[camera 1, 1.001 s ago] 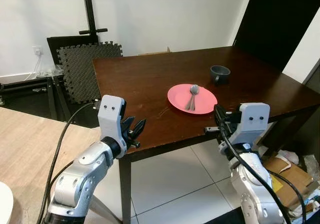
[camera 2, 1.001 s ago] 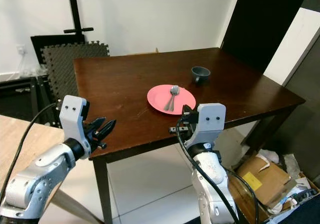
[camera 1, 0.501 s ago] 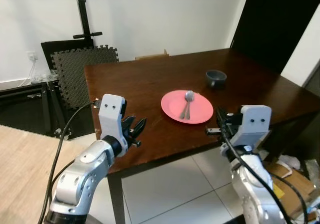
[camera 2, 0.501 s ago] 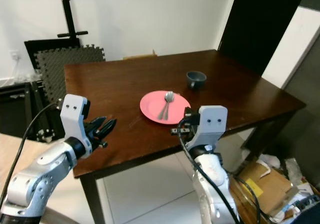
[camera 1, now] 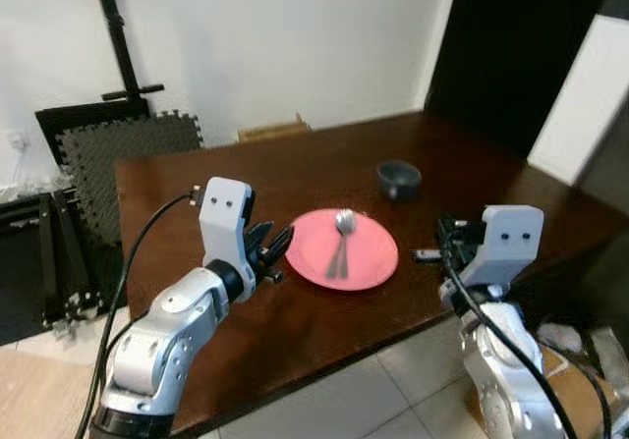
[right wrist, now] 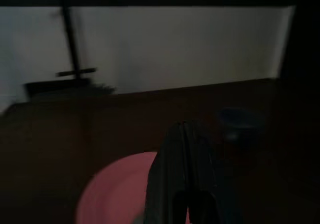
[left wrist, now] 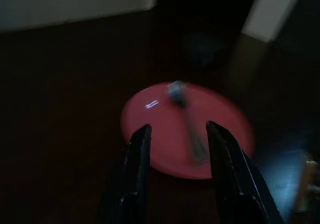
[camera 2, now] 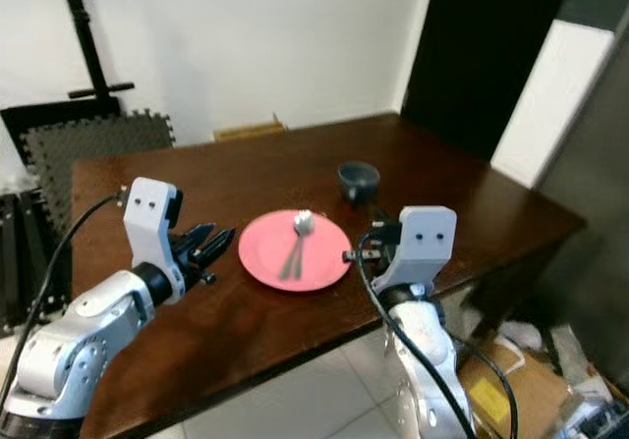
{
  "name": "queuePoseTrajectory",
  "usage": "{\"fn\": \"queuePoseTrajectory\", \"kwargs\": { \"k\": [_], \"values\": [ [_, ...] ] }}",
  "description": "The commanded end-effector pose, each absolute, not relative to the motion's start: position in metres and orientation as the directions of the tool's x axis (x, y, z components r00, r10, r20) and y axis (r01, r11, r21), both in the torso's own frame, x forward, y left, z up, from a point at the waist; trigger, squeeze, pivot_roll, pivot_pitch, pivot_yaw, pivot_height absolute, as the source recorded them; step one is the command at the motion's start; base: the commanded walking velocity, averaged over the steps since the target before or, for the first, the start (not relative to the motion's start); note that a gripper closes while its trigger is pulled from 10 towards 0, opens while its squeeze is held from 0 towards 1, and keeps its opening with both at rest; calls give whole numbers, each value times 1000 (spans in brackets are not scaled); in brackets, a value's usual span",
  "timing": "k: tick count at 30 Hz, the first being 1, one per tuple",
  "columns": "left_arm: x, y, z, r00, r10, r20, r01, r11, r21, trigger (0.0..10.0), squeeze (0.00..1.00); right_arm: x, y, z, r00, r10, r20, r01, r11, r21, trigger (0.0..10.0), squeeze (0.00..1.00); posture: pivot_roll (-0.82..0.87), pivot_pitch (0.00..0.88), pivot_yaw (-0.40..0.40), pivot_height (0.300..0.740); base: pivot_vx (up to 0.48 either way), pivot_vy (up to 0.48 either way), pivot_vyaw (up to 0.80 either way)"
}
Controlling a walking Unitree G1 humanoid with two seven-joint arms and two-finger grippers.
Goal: Setting the table
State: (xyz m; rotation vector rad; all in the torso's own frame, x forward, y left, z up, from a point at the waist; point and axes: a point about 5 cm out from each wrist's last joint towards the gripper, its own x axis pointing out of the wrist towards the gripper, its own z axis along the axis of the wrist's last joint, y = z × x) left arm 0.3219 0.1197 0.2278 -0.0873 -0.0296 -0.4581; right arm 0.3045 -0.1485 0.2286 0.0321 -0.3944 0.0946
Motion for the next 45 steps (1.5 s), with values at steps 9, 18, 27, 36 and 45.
{"fn": "queuePoseTrajectory", "kwargs": {
  "k": [9, 18, 27, 36, 45],
  "values": [
    [322, 115, 222, 889, -456, 35, 457, 885, -90, 10000, 0, 304, -155, 226, 924, 70, 377, -77, 997, 3, 10000, 0, 7, 30, 2, 740, 0, -350, 0],
    [322, 116, 222, 891, -452, 35, 454, 886, -94, 10000, 0, 304, -155, 226, 923, 72, 377, -78, 997, 1, 10000, 0, 5, 31, 3, 740, 0, -172, 0],
    [322, 115, 223, 891, -454, 36, 455, 884, -113, 10000, 0, 304, -154, 226, 924, 71, 377, -78, 997, 2, 10000, 0, 4, 34, 4, 740, 0, 0, 0],
    [322, 113, 224, 891, -452, 39, 454, 883, -120, 10000, 0, 304, -155, 226, 924, 69, 376, -76, 997, 3, 10000, 0, 2, 36, 2, 740, 0, 0, 0],
    [322, 111, 224, 891, -453, 41, 454, 884, -108, 10000, 0, 304, -155, 227, 924, 72, 376, -78, 997, 1, 10000, 0, 1, 37, -1, 740, 0, -49, 0]
  ]
}}
